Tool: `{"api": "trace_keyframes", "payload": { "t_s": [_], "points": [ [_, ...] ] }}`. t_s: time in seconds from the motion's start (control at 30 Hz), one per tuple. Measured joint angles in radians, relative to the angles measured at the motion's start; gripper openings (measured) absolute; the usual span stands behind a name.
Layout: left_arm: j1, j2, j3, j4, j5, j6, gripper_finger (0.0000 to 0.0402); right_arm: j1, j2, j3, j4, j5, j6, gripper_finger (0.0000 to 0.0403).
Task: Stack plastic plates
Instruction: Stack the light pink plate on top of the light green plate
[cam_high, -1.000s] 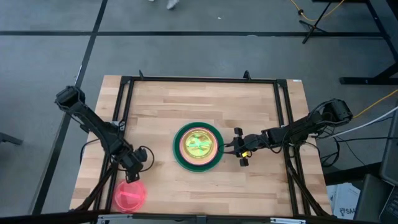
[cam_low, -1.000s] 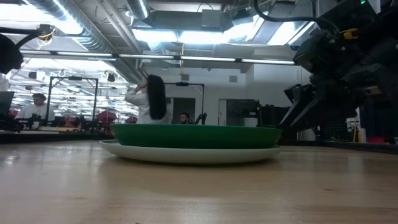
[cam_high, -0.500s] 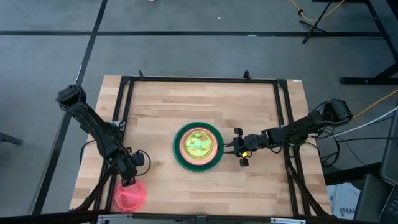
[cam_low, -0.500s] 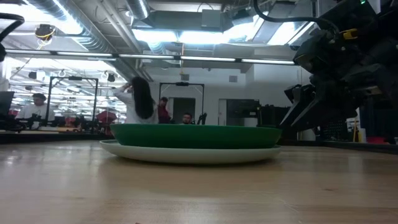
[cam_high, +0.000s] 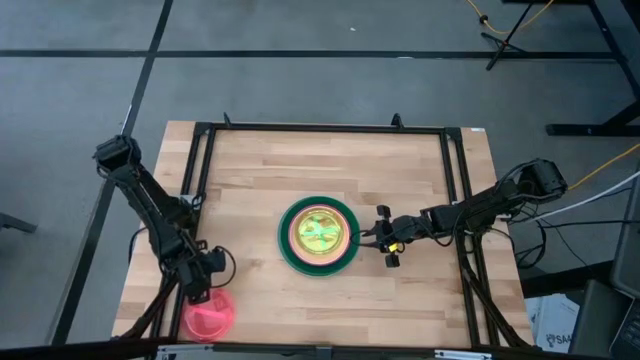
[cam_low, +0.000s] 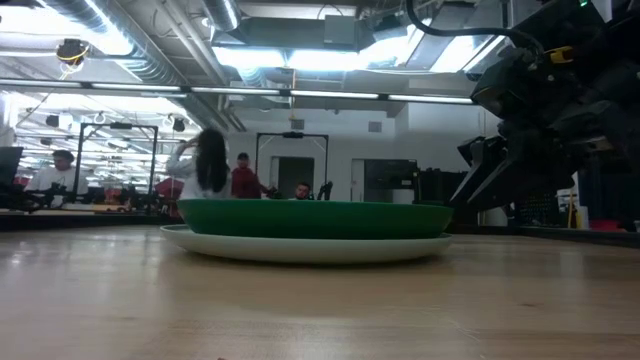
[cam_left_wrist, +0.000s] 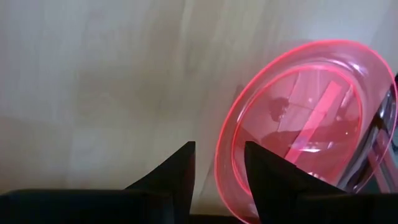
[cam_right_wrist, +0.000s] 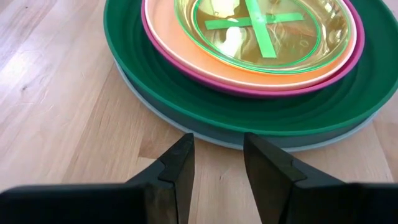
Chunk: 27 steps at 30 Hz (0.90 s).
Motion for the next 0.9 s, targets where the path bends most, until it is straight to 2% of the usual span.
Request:
{"api": "trace_keyframes", "payload": {
  "t_s": [0.3, 0.47, 0.9],
  "points": [
    [-0.040, 0.064, 0.000, 0.024, 0.002, 0.043, 0.0132, 0.000, 0.000, 0.000, 0.000, 0.000, 0.000, 0.0131],
    [-0.040, 0.107, 0.000, 0.096, 0.007, 0.053, 0.0132, 0.000, 0.000, 0.000, 0.000, 0.000, 0.000, 0.0131],
    [-0.039, 0.203, 0.003, 0.126, 0.022, 0.071, 0.0132, 0.000, 0.000, 0.000, 0.001, 0.000, -0.001, 0.0131]
  ]
}}
